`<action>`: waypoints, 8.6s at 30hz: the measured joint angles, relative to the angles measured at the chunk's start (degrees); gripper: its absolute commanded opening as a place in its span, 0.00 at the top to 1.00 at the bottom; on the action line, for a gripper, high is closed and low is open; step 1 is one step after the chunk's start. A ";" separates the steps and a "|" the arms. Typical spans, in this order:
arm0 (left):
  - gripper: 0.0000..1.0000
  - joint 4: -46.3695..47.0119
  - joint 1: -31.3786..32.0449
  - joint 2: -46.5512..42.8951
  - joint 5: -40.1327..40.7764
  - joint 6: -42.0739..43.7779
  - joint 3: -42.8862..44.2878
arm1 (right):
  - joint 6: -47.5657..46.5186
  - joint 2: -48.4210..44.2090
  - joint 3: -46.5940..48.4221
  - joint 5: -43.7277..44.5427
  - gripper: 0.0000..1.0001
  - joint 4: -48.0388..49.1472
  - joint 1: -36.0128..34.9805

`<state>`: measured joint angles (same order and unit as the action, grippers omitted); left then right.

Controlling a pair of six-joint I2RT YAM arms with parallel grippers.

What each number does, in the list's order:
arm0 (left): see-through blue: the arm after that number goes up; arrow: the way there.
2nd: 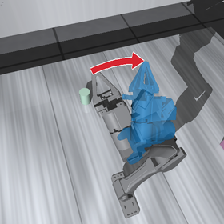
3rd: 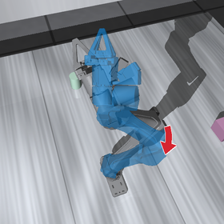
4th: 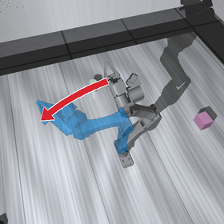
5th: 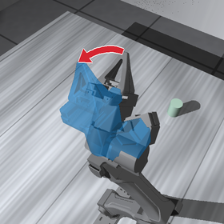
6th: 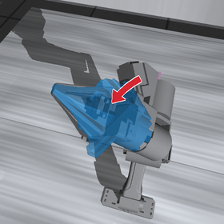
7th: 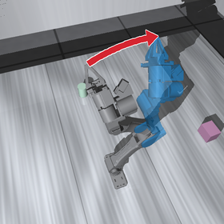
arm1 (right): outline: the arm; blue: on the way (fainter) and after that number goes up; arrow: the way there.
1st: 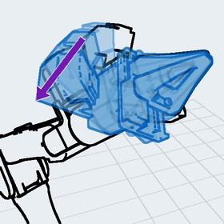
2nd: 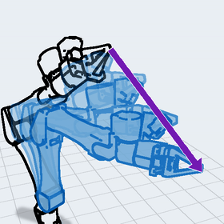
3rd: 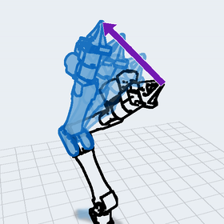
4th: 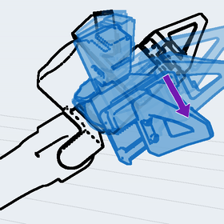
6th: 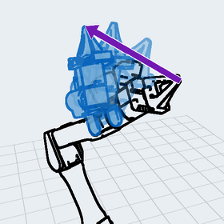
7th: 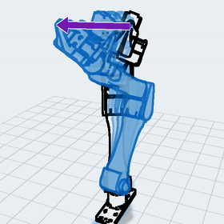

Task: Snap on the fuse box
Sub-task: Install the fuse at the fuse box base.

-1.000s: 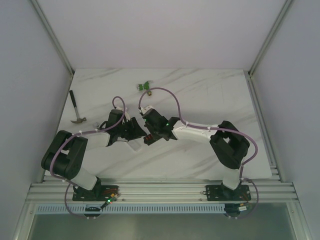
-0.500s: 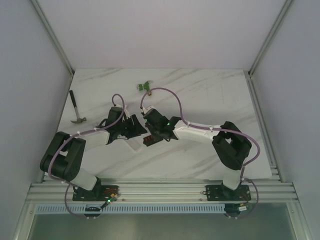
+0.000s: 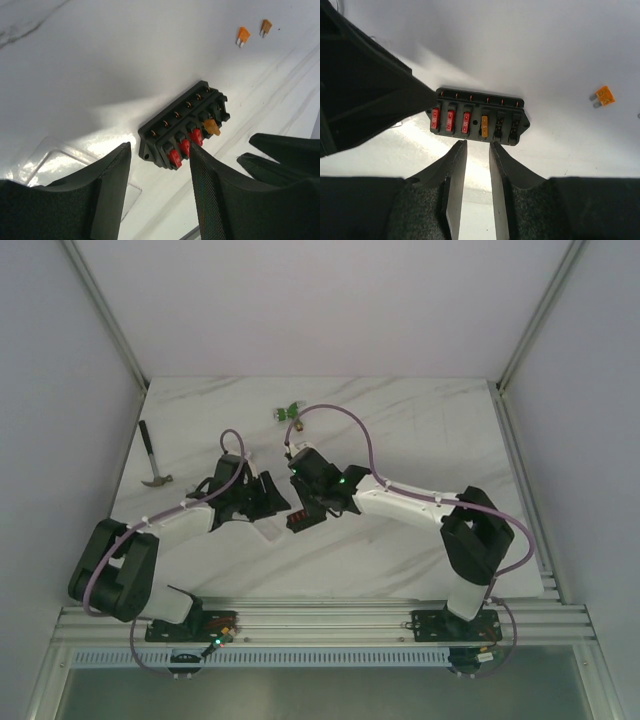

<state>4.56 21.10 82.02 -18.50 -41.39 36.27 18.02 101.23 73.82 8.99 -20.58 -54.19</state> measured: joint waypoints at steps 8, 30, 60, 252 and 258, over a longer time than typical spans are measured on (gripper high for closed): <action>0.41 -2.27 2.51 -1.57 1.22 -1.22 0.00 | 2.10 1.49 2.49 0.02 0.67 -2.32 0.46; 0.42 -3.34 4.13 2.40 2.29 -2.29 0.96 | 4.17 7.50 5.64 -3.87 0.77 -3.69 3.15; 0.52 -0.61 13.20 7.76 2.25 -5.16 4.81 | 5.95 -0.31 -4.46 -2.29 1.00 -5.40 3.08; 0.57 5.81 23.37 7.23 15.78 -27.34 1.01 | 3.34 -9.40 -23.37 13.46 1.00 12.24 -1.99; 0.58 5.66 22.99 7.23 16.65 -27.34 1.01 | 2.64 -7.67 -22.32 13.77 1.00 12.79 -2.27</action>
<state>10.22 44.10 89.25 -1.85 -68.73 37.28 20.67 93.56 51.51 22.76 -7.79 -56.47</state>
